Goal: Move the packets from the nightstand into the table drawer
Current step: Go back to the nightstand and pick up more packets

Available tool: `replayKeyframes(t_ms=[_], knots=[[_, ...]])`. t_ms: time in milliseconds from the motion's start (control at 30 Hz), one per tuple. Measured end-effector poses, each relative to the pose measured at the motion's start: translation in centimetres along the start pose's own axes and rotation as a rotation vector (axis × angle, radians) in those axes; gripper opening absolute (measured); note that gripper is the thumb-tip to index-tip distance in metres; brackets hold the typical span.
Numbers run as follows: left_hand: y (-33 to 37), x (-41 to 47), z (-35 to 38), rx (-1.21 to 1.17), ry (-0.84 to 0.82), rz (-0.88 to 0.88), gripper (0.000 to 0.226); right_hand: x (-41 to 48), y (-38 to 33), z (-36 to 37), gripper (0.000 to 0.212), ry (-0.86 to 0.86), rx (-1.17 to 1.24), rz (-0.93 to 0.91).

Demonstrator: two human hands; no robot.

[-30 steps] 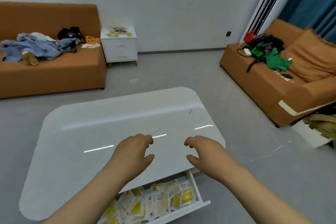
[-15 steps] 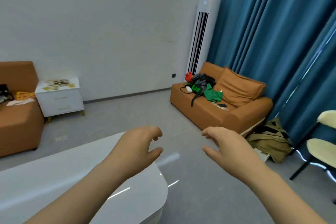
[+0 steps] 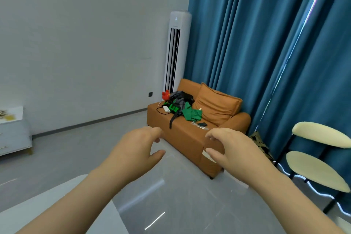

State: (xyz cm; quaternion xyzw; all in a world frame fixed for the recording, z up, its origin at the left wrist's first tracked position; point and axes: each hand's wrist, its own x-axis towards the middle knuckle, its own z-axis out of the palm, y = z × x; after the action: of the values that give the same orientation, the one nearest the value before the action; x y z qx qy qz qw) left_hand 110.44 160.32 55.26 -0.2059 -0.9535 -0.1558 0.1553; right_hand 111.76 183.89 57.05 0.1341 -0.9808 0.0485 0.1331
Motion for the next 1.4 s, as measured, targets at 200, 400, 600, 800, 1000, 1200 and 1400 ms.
replayKeyframes(t_ms=[200, 400, 600, 800, 1000, 1200, 1400], knots=[[-2.8, 9.2, 0.9, 0.003, 0.026, 0.028, 0.031, 8.3, 3.4, -0.4, 0.036, 0.039, -0.019, 0.028], [-4.9, 16.4, 2.9, 0.017, 0.018, 0.040, 0.030, 14.6, 7.2, 0.7, 0.035, 0.052, -0.013, 0.029], [-5.8, 24.4, 5.9, 0.025, 0.014, 0.016, 0.032, 22.6, 11.9, 3.3, 0.032, 0.053, 0.017, -0.015], [-6.3, 33.5, 8.9, 0.058, 0.065, -0.063, 0.032, 31.8, 17.7, 5.4, 0.032, 0.074, 0.062, -0.099], [-7.2, 41.0, 11.0, 0.111, 0.096, -0.166, 0.030, 40.9, 22.7, 7.2, 0.027, 0.067, 0.082, -0.207], [-10.6, 45.6, 12.1, 0.153, 0.115, -0.254, 0.032, 48.9, 23.8, 10.0, 0.026, 0.046, 0.139, -0.302], [-16.3, 50.0, 12.9, 0.181, 0.138, -0.327, 0.031, 57.2, 22.3, 12.4, 0.028, 0.039, 0.178, -0.382]])
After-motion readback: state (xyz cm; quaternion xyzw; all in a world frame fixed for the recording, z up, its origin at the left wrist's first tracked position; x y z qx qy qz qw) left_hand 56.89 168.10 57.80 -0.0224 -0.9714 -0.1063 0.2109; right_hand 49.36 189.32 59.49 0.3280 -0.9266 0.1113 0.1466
